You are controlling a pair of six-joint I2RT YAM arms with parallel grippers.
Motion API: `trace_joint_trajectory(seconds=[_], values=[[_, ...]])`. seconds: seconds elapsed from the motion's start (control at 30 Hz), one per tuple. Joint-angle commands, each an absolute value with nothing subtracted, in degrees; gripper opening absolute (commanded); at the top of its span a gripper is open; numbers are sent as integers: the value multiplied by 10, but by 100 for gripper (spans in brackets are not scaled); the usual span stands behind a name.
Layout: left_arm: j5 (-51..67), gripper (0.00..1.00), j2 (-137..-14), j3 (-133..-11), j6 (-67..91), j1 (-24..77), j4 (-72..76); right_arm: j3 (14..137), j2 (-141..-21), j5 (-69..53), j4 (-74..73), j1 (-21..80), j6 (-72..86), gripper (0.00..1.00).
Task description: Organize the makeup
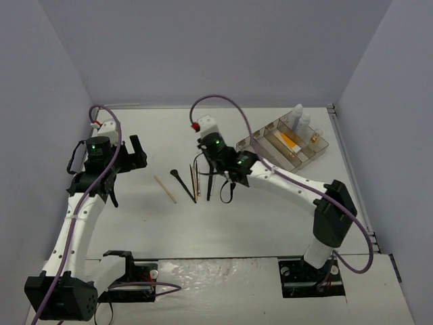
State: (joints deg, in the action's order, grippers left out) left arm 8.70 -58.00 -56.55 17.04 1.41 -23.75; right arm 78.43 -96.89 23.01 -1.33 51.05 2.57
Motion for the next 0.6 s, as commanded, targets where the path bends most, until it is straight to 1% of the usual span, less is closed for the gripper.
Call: trace_joint_trajectory(seconds=[0.0, 0.13, 0.27, 0.43, 0.57], values=[[81, 97, -572, -587, 169, 10, -215, 753, -903, 289, -54, 394, -121, 0], [81, 97, -573, -587, 169, 10, -217, 756, -893, 253, -62, 283, -210, 0], [75, 97, -574, -586, 171, 11, -220, 780, -939, 234, -54, 210, -258, 0], [71, 97, -577, -589, 169, 12, -224, 815, -1001, 243, -49, 164, -326, 0], [69, 97, -570, -587, 168, 12, -223, 823, -1040, 246, -46, 138, -343, 0]])
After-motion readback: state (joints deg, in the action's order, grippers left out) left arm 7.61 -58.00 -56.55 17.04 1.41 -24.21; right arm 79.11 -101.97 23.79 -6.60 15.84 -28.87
